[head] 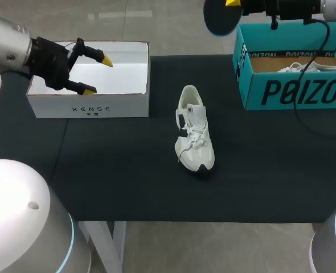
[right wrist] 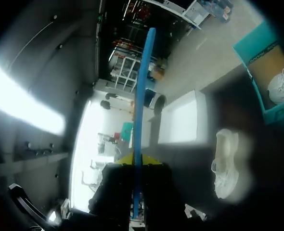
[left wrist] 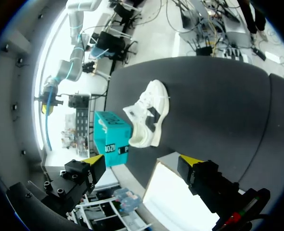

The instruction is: Take the shoe out of the shoebox, open the shoe tongue, remove and reinsert the insole, then place the shoe into the shoebox

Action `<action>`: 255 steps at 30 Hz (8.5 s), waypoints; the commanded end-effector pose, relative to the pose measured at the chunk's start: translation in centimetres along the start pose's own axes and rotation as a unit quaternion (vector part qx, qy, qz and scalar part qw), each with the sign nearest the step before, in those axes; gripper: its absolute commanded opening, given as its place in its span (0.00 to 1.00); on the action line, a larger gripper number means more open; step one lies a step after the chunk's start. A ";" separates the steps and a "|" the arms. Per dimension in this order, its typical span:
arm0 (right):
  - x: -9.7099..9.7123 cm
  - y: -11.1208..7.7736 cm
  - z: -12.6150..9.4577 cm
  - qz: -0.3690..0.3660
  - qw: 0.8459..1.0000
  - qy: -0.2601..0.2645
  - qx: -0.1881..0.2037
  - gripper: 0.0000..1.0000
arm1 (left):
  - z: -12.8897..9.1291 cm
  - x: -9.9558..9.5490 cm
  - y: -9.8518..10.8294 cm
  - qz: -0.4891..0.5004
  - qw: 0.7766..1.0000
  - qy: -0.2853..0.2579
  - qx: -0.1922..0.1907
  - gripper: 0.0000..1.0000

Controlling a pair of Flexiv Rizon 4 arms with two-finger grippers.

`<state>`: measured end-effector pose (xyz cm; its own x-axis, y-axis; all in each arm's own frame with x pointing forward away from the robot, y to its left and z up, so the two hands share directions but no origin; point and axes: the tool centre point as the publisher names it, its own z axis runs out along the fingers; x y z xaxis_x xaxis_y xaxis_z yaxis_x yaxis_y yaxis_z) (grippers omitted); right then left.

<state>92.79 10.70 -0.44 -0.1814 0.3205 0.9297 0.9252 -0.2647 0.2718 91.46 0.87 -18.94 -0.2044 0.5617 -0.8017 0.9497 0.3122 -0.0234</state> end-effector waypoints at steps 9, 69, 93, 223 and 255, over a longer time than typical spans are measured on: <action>1.0 1.3 0.7 -0.028 0.999 -0.033 0.008 0.00 | 0.0 0.0 0.1 0.000 1.000 0.001 0.000 1.00; -2.2 2.4 4.9 -0.367 0.925 -0.075 0.068 0.00 | 0.0 0.0 0.1 0.000 1.000 0.001 0.000 1.00; -5.3 2.0 7.1 -0.397 0.912 -0.093 0.038 0.00 | 0.0 0.0 0.1 0.000 1.000 0.001 0.000 1.00; -28.6 -3.8 14.1 -0.323 0.945 -0.048 0.022 0.00 | 0.0 0.0 0.1 0.000 1.000 0.001 0.000 1.00; -30.7 -6.6 14.1 -0.302 0.950 -0.061 0.044 0.26 | 0.0 0.0 0.1 0.000 1.000 0.001 0.000 1.00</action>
<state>96.62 15.24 -34.29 -0.6513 0.4951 0.5751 0.6906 0.0724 0.7196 91.51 0.87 -18.97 -0.2039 0.5609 -0.8024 0.9499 0.3117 -0.0235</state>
